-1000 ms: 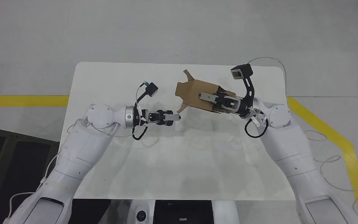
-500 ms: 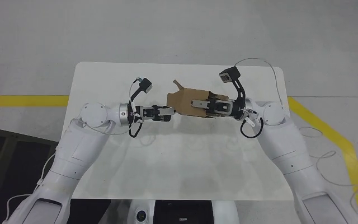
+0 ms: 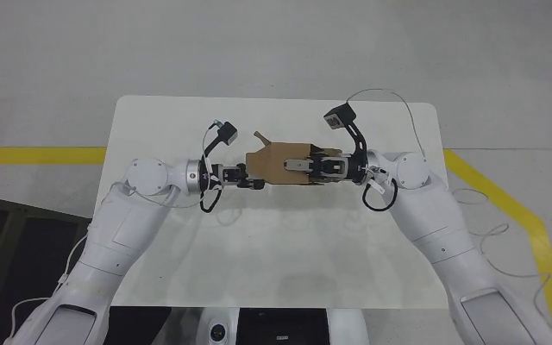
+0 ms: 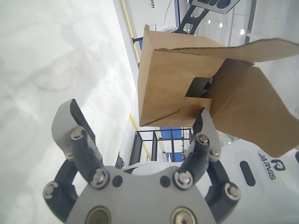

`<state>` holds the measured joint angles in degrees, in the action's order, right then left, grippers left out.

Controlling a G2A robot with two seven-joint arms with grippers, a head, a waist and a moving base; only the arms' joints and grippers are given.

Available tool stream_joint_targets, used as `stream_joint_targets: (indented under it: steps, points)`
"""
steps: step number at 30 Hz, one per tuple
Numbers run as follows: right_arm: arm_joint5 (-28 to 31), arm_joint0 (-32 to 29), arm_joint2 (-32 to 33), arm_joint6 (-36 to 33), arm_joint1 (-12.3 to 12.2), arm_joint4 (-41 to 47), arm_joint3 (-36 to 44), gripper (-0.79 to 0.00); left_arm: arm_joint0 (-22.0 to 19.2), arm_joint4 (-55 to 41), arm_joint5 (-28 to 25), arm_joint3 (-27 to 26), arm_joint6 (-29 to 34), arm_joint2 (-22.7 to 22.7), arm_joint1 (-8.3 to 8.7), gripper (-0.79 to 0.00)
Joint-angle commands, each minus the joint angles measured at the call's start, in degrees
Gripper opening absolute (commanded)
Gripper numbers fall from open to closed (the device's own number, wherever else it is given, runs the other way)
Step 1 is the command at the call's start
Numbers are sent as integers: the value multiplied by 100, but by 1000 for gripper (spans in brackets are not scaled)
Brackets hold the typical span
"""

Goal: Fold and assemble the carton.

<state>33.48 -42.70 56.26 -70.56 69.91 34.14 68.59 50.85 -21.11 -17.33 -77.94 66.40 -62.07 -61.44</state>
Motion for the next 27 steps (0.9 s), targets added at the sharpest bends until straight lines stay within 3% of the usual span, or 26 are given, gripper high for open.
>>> stream_joint_targets:
  steps: [1, 15, 27]
  points:
    - [6, 10, -5, -14, 6, 8, -18, -785, -4, 1, 3, 2, 6, 3, -1, 0]
    - [-11, 28, -13, -35, 36, 1, -97, -785, -16, 4, -44, 18, 26, 28, -7, 0]
    - [-416, 9, -24, -441, 20, 104, -165, -785, -25, -371, -213, 289, -363, -538, 62, 0]
